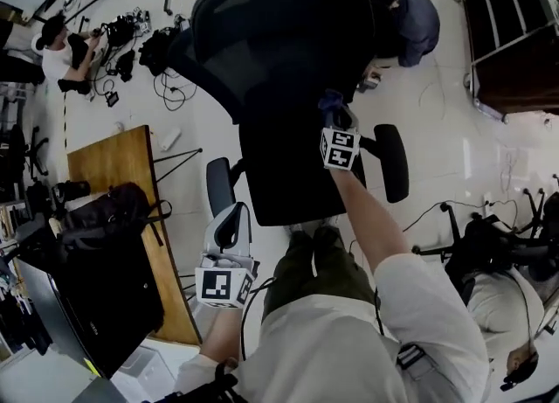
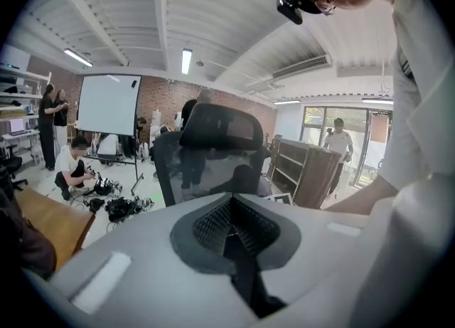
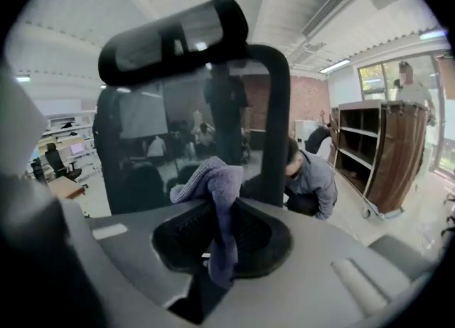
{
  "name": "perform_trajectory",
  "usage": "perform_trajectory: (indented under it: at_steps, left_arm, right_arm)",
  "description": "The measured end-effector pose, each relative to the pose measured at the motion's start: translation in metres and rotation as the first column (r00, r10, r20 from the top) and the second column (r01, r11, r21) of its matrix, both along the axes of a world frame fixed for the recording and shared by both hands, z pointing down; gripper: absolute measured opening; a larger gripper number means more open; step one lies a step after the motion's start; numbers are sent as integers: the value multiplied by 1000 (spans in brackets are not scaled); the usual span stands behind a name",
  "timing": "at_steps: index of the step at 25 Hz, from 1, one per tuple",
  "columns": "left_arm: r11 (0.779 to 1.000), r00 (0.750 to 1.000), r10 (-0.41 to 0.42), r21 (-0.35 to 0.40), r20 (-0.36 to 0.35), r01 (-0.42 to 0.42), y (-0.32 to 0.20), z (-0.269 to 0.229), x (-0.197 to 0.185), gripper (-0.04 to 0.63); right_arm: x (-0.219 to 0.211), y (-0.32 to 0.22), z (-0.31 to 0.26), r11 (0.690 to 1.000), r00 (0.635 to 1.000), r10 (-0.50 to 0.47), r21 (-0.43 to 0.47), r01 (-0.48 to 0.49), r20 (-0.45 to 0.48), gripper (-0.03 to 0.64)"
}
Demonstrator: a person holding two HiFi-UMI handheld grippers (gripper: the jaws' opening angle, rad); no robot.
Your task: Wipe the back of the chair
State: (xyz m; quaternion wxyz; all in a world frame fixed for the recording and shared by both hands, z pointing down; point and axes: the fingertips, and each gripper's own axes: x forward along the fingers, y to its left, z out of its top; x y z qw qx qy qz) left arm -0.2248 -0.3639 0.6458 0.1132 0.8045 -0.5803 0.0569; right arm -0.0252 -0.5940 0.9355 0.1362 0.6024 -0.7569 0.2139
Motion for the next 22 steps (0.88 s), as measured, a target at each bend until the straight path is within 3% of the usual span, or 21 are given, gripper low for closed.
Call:
perform_trajectory:
  at_steps: [3, 5, 8, 10, 12, 14, 18, 22]
  left_arm:
    - [1000, 999, -20, 12, 28, 20, 40, -60, 1, 17]
    - [996, 999, -33, 84, 40, 30, 72, -90, -4, 17]
    - [972, 997, -70, 228, 38, 59, 118, -124, -15, 16]
    - [951, 996, -79, 302, 45, 62, 153, -143, -18, 17]
    - [934, 995, -87, 352, 53, 63, 184, -158, -13, 16]
    - [924, 993, -98, 377, 61, 68, 196, -171, -4, 15]
    - [921, 991, -95, 385, 91, 53, 205, -173, 15, 15]
    - [914, 994, -78, 404, 80, 39, 247, -155, 14, 15]
  right_arm:
    - [-12, 80, -136, 990, 997, -41, 135, 33, 58, 48]
    - [-16, 147, -236, 961, 993, -86, 270, 60, 87, 48]
    - [-19, 252, -367, 882, 979, -185, 454, 125, 88, 48]
    - [-13, 317, -423, 800, 967, -239, 582, 145, 88, 48]
    - [1, 372, -457, 747, 963, -256, 650, 141, 85, 48]
    - [17, 396, -483, 721, 964, -251, 682, 125, 88, 49]
    - [41, 415, -505, 684, 962, -250, 723, 96, 109, 49]
    - [47, 460, -490, 672, 962, -249, 735, 86, 115, 49]
